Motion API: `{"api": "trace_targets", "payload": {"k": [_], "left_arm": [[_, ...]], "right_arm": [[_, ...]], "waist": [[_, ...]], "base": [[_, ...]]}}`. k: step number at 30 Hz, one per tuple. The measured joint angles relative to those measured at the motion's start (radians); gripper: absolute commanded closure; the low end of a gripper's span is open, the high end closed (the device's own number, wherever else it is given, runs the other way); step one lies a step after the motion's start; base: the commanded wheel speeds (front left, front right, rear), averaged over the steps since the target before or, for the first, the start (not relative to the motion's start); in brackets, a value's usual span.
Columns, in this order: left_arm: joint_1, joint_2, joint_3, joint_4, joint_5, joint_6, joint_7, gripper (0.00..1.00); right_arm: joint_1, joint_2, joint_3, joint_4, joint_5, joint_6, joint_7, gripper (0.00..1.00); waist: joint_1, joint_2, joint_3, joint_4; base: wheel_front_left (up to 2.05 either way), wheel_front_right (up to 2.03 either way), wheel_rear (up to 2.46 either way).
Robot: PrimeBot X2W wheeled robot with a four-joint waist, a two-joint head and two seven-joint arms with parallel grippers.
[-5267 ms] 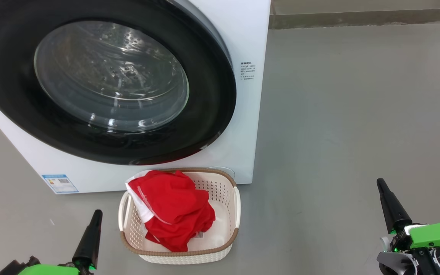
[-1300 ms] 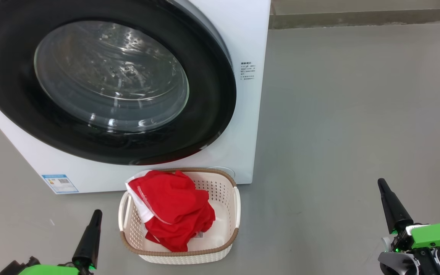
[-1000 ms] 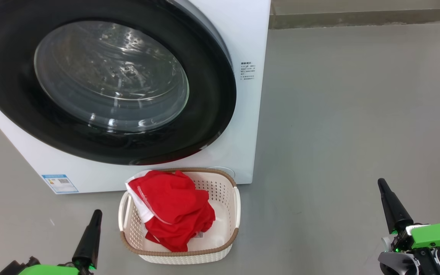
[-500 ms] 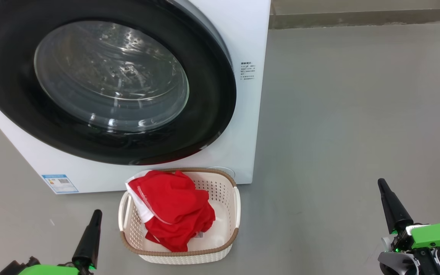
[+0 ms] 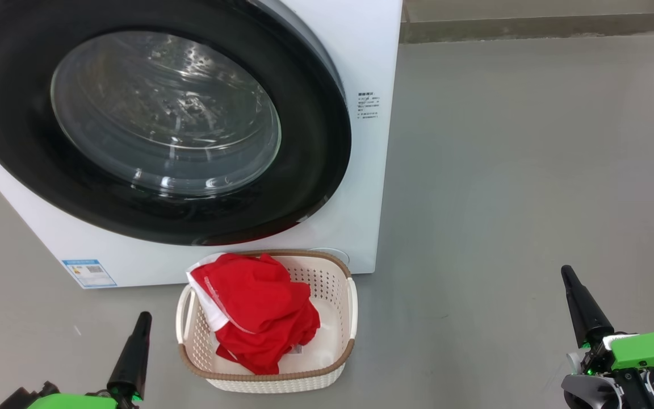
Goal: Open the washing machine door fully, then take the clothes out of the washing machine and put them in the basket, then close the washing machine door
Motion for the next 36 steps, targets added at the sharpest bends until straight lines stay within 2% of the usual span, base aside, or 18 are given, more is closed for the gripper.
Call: {"api": "trace_targets", "payload": {"k": [36], "left_arm": [[0.000, 0.000, 0.000, 0.000, 0.000, 0.000, 0.000, 1.00]], "right_arm": [[0.000, 0.001, -0.002, 0.000, -0.007, 0.000, 0.000, 1.00]], "waist": [[0.0000, 0.0000, 0.000, 0.000]], "base": [[0.00, 0.00, 0.00]]}}
